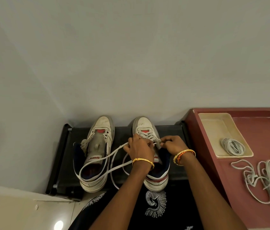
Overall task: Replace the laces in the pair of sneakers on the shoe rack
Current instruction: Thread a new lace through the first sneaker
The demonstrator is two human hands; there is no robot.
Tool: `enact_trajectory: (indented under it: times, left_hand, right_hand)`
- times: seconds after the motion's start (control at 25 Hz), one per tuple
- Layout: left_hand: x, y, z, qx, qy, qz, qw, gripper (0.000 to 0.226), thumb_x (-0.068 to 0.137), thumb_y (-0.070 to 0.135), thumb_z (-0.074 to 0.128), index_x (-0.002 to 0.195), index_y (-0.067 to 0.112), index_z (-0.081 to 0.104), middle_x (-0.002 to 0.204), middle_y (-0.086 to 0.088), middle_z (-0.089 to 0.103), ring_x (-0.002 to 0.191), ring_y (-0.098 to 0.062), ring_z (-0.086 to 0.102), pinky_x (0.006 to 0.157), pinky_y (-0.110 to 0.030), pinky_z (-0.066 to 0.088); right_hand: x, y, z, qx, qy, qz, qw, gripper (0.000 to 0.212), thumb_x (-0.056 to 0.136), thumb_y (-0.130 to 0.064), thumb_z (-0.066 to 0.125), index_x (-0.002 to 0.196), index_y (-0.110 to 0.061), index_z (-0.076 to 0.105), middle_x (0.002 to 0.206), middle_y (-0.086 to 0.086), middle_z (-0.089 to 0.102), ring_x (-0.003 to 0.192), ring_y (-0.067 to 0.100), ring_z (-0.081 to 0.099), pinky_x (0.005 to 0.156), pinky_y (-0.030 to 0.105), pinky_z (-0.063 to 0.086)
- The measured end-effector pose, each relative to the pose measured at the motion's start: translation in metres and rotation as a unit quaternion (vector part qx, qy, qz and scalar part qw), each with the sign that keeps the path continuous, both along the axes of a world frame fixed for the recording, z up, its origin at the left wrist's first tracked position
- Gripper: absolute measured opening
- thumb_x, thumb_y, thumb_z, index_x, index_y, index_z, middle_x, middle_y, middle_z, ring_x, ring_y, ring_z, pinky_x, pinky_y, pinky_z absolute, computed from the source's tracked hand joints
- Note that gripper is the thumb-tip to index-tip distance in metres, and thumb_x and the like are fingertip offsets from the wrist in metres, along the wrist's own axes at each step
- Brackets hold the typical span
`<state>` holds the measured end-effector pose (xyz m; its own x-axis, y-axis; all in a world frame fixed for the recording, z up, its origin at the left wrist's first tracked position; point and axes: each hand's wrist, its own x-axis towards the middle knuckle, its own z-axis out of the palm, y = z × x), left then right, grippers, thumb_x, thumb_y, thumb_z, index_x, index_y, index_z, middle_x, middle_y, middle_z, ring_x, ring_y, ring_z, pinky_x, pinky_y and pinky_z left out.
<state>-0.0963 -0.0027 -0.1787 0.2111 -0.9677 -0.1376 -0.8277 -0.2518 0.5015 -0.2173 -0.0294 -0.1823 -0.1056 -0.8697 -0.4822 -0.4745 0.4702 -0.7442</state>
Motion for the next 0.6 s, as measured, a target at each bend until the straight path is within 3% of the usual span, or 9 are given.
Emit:
enact_trajectory:
  times: [0.12,0.32,0.44,0.6]
  left_hand:
    - [-0.004,-0.001,0.001,0.006,-0.011,-0.007,1.0,0.02,0.091,0.029,0.058,0.105,0.027,0.071,0.128,-0.001,0.045,0.12,-0.021,0.035,0.097,-0.039,0.025]
    - [-0.004,-0.004,-0.002,0.004,0.002,0.022,1.0,0.015,0.088,0.028,0.062,0.099,0.025,0.073,0.127,0.0,0.047,0.119,-0.021,0.037,0.095,-0.039,0.026]
    - [-0.008,-0.011,-0.003,0.025,0.001,0.044,0.999,0.015,0.084,0.028,0.065,0.096,0.023,0.073,0.126,0.0,0.049,0.12,-0.022,0.038,0.096,-0.04,0.026]
    - [-0.01,-0.017,-0.006,0.048,0.058,0.039,0.996,0.012,0.083,0.026,0.068,0.093,0.025,0.075,0.12,0.002,0.057,0.119,-0.023,0.038,0.095,-0.042,0.026]
  right_hand:
    - [-0.001,0.0,-0.001,0.002,-0.017,-0.009,1.0,0.018,0.086,-0.004,0.058,0.084,-0.017,0.071,0.088,0.003,0.066,0.093,0.02,0.059,0.089,0.035,0.049]
    - [-0.002,0.004,0.009,0.025,-0.079,0.008,0.997,0.008,0.088,-0.012,0.06,0.088,-0.014,0.068,0.086,0.003,0.063,0.078,0.015,0.056,0.063,0.021,0.046]
    - [-0.004,0.004,0.015,0.064,-0.146,-0.026,0.987,0.012,0.09,-0.021,0.059,0.083,-0.016,0.067,0.084,0.005,0.065,0.079,0.018,0.06,0.064,0.026,0.052]
    - [-0.009,-0.006,0.005,0.103,-0.171,-0.075,0.977,0.02,0.091,-0.025,0.057,0.09,-0.008,0.067,0.081,0.008,0.063,0.075,0.02,0.06,0.061,0.03,0.053]
